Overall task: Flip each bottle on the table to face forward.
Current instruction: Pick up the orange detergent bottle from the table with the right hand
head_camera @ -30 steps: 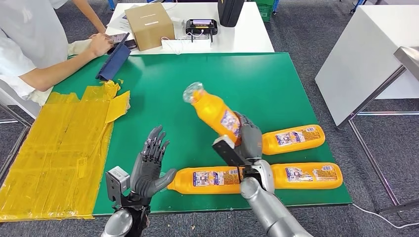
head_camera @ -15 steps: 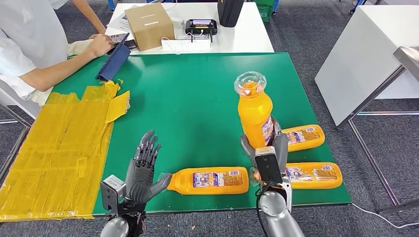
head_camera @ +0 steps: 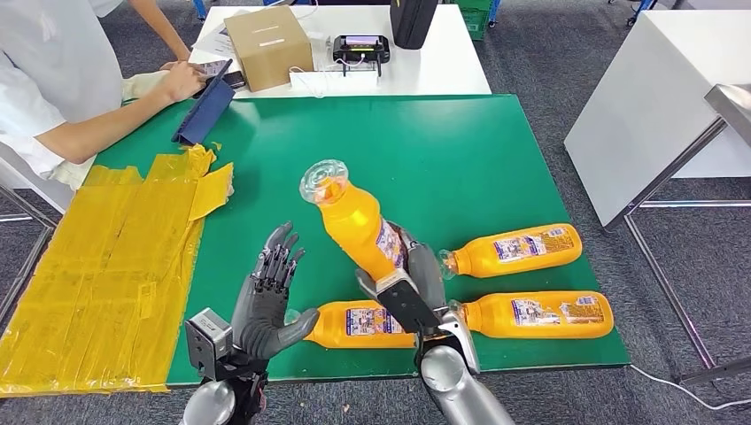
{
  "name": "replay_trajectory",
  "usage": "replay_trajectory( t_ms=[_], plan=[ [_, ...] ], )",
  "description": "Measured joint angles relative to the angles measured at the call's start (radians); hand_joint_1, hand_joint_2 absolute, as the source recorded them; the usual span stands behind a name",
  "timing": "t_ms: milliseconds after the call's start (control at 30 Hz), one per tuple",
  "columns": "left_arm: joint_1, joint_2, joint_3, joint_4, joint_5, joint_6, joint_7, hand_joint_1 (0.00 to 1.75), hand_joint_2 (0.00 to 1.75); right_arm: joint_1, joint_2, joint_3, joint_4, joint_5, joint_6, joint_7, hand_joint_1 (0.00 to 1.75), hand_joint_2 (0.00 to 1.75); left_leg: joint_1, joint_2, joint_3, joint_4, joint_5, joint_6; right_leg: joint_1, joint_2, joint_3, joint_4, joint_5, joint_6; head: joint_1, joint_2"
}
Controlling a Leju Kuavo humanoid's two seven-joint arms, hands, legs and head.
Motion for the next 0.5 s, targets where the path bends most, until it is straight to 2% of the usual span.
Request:
replay_trajectory(
  t_ms=[267,500],
  plan=[
    [-0.017,0.001,-0.024,-0.012,0.019,-0.035,-0.005,0.0,1.75,-0.056,0.012,0.072,0.099,0.048,0.038,0.026,1.75,1.75,0.0,0.0,0.0,0.0,0.0,0.0,0.0,0.0,0.0,0.0,0.0,0.0,0.0,0.0],
    [-0.019,0.011,-0.038,-0.04,0.032,-0.047,-0.01,0.0,1.75,-0.115,0.03,0.135,0.184,0.14,0.014,0.049,1.75,1.75,0.0,0.0,0.0,0.0,0.0,0.0,0.0,0.0,-0.001,0.0,0.0,0.0,0.0,0.0]
  ],
)
